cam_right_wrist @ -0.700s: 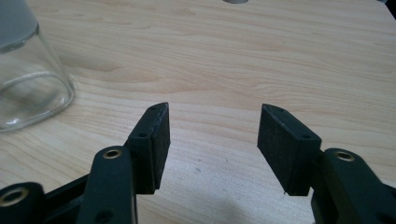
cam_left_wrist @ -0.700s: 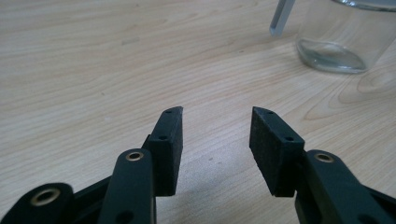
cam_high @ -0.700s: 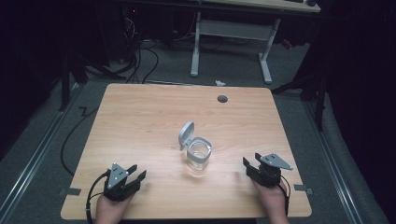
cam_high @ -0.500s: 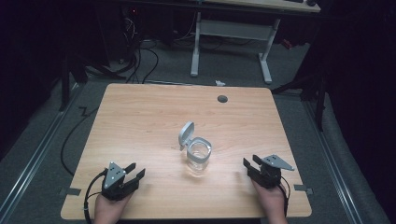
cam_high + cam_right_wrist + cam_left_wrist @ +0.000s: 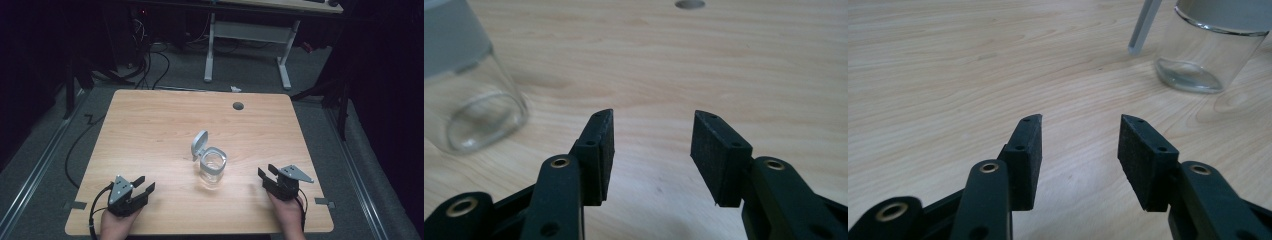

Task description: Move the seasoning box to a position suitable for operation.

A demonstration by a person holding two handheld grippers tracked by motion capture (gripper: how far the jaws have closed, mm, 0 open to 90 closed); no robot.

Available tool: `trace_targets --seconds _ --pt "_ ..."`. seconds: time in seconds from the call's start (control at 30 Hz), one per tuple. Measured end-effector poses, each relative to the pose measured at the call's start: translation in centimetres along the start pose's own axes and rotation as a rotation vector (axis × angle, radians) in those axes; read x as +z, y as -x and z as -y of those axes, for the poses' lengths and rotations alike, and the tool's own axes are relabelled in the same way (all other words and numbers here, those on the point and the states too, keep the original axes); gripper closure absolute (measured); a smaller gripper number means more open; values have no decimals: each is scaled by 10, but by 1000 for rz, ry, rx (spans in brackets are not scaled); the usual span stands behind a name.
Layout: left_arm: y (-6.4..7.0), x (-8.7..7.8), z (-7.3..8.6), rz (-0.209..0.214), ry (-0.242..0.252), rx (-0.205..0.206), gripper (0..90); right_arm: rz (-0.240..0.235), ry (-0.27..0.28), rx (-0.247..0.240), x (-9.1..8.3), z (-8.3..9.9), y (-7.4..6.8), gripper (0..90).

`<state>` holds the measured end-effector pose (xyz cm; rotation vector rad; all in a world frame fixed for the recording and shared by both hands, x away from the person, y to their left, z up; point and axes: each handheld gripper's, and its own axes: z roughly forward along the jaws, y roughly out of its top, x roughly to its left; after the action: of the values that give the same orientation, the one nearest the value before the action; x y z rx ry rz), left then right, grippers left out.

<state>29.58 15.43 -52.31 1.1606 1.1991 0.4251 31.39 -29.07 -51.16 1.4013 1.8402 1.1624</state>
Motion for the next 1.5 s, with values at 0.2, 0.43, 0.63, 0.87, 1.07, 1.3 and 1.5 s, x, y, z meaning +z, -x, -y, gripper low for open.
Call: trace_targets --seconds 0.2,0.43,0.63,0.87,1.07,1.3,1.5 --pt "-12 -26 -7 -54 46 -11 532 -25 -14 -36 25 -11 -17 545" --pt "-20 -42 -11 -91 78 -24 532 -55 -31 -36 51 -23 -23 743" --pt "-20 -41 -11 -85 72 -22 531 -53 -42 -39 60 -24 -25 753" --pt "-13 -31 -10 -56 58 -15 530 -68 -53 -83 58 -33 -28 765" --pt "-6 -19 -7 -26 35 -6 529 -97 -42 -103 59 -45 -32 829" --pt "1 -5 -5 9 17 -6 530 -136 -57 -113 69 -46 -42 900" --pt "6 4 -2 24 1 -5 533 -168 -64 -140 76 -45 -54 900"
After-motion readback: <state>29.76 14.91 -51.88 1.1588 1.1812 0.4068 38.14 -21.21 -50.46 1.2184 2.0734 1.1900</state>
